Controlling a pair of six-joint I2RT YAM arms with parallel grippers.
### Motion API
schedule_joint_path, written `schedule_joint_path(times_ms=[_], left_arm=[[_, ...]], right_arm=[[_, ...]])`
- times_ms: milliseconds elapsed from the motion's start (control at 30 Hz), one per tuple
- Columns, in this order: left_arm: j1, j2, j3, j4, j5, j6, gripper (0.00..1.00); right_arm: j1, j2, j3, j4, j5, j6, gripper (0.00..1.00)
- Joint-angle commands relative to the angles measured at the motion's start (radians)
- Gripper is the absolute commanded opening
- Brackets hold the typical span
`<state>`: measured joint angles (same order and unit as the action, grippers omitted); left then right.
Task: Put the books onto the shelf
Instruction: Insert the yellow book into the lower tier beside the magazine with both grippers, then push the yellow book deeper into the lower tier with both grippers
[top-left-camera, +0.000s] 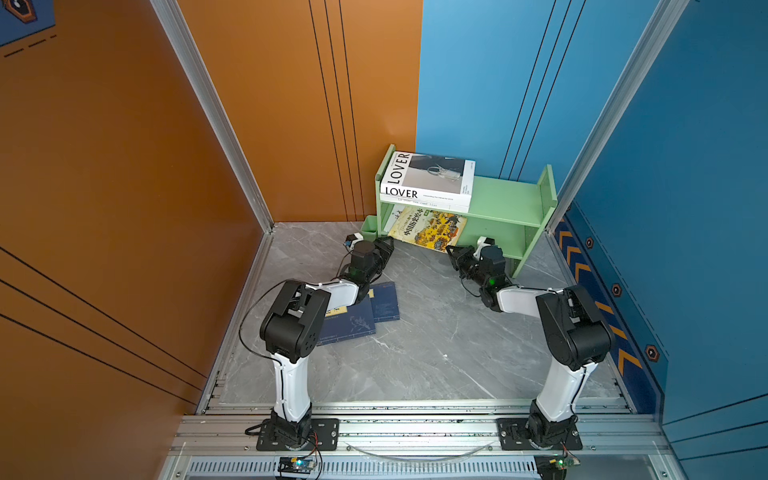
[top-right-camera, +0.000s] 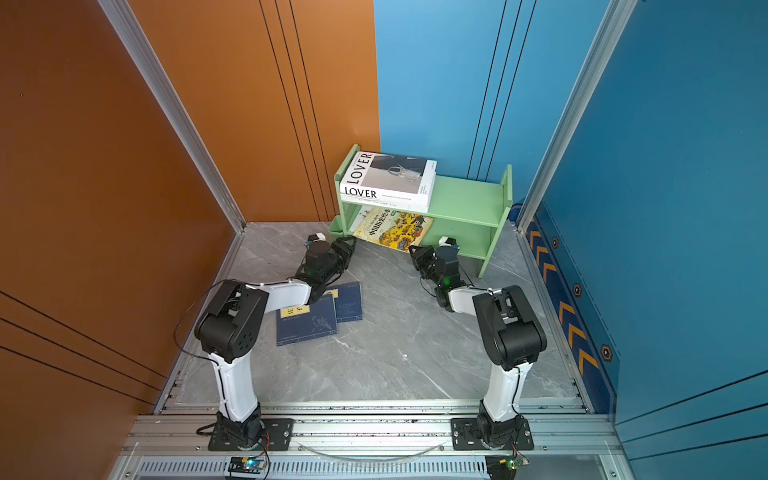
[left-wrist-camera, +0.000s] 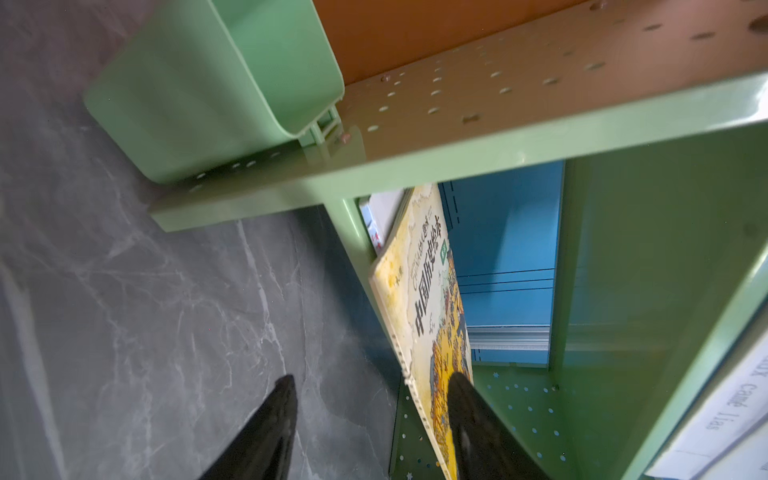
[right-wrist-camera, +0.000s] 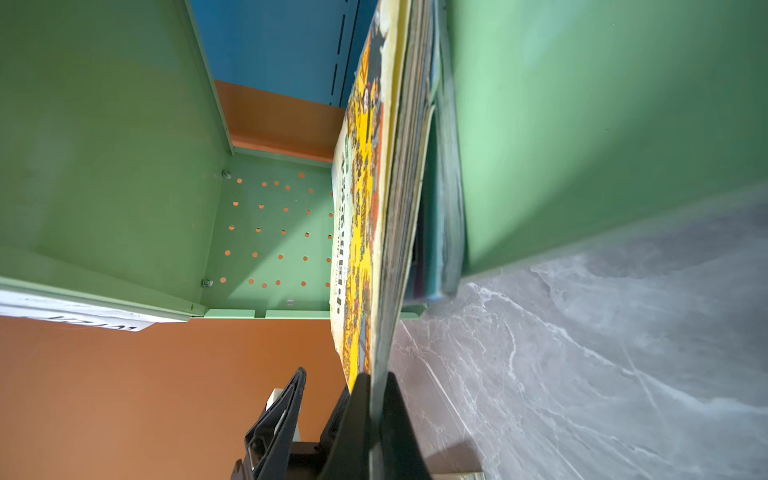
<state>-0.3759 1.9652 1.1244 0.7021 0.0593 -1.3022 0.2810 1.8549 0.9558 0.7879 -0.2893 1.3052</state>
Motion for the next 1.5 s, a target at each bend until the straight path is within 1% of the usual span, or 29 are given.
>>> schedule_joint_path(times_ms=[0,100,200,300,467,767,867,1067,1233,1300,1467], left_arm=[[-0.003,0.021,0.023,0.0,0.131,0.022,0.57],[-0.016,0.068,0.056,0.072,0.176,-0.009,0.57],[-0.029,0.108,0.083,0.142,0.185,-0.035,0.57],[-0.035,0.129,0.101,0.146,0.175,-0.044,0.57],[-0.041,0.154,0.113,0.184,0.153,-0.079,0.49],[-0.047,0.197,0.145,0.264,0.139,-0.136,0.47],[-0.05,0.201,0.147,0.281,0.138,-0.146,0.42],[-0.054,0.204,0.138,0.286,0.126,-0.159,0.42],[-0.05,0.245,0.2,0.294,0.144,-0.181,0.34],[-0.05,0.255,0.216,0.294,0.144,-0.19,0.29],[-0.05,0.26,0.223,0.293,0.132,-0.2,0.21]], right_arm=[[-0.007,-0.031,0.044,-0.024,-0.035,-0.043,0.04],[-0.012,-0.025,0.068,-0.051,-0.052,-0.057,0.04],[-0.015,-0.017,0.091,-0.078,-0.067,-0.072,0.04],[-0.018,-0.007,0.106,-0.084,-0.083,-0.075,0.04],[-0.021,0.006,0.123,-0.087,-0.094,-0.076,0.05],[-0.027,0.025,0.143,-0.099,-0.107,-0.073,0.05],[-0.031,0.026,0.142,-0.101,-0.103,-0.071,0.04],[-0.033,0.029,0.146,-0.099,-0.109,-0.067,0.04],[-0.033,0.026,0.147,-0.105,-0.113,-0.067,0.04],[-0.033,0.028,0.147,-0.103,-0.114,-0.067,0.04],[-0.035,0.038,0.153,-0.087,-0.114,-0.059,0.04]])
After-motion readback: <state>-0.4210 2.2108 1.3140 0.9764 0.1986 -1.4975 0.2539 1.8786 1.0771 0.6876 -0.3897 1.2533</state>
